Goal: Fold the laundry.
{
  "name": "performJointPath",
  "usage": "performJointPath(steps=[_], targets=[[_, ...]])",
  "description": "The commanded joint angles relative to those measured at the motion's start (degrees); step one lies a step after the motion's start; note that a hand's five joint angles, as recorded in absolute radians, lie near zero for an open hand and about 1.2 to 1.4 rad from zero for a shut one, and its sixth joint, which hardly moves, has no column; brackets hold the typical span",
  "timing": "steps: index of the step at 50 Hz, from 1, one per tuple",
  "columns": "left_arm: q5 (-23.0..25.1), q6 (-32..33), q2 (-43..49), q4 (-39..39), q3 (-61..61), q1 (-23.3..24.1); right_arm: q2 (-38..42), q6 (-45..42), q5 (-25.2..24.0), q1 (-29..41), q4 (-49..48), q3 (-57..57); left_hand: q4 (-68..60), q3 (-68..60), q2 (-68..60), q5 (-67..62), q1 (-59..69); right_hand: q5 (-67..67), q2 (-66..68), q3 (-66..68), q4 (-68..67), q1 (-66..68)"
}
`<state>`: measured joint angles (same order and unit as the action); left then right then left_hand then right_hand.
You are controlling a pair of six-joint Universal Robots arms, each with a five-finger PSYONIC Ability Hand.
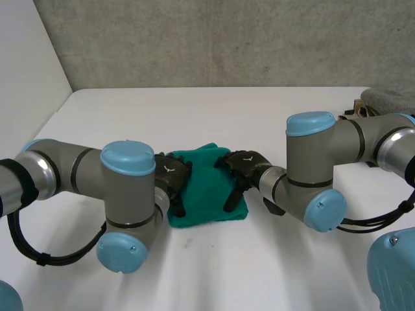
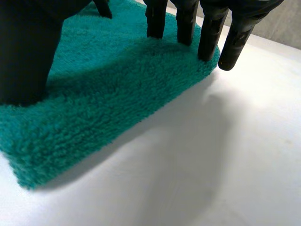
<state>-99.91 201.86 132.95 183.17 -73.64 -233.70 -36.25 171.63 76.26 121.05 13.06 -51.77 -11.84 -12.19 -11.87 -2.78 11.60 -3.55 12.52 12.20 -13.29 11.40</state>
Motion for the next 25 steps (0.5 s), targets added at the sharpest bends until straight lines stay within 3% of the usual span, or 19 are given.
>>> performJointPath(steps=[1, 7, 12, 20, 25], targets=[[1.2, 1.0, -3.8, 0.5, 0.0, 0.1, -6.0, -6.8, 0.8, 0.1, -0.8, -2.1, 0.4, 0.8, 0.5, 1.4, -0.2, 3.6, -2.5, -2.2, 3.3, -1.4], [5.7, 0.8, -12.8, 1.0, 0.2, -0.5, -17.3, -7.5, 2.6, 0.2, -9.3, -12.4, 0.1, 0.5, 0.1, 1.1, 0.1, 3.6, -2.5, -2.2, 3.3, -1.4], [13.9, -1.8, -20.5, 0.6, 0.2, -3.2, -23.2, -8.6, 2.9, 1.5, -18.0, -23.0, -0.6, -0.2, -0.5, 0.4, 0.8, 3.6, -2.5, -2.2, 3.3, -1.4], [29.6, -8.8, -24.3, -4.2, 1.4, -6.6, -20.0, -9.4, 2.8, 6.3, -23.9, -31.3, -3.2, -2.9, -3.2, -2.3, 3.5, 3.6, -2.5, -2.2, 3.3, -1.4], [33.2, -10.3, -24.3, -6.6, 2.0, -6.9, -14.7, -9.7, 2.8, 7.0, -27.1, -31.0, -3.2, -2.9, -3.2, -2.3, 3.5, 3.6, -2.5, -2.2, 3.3, -1.4]])
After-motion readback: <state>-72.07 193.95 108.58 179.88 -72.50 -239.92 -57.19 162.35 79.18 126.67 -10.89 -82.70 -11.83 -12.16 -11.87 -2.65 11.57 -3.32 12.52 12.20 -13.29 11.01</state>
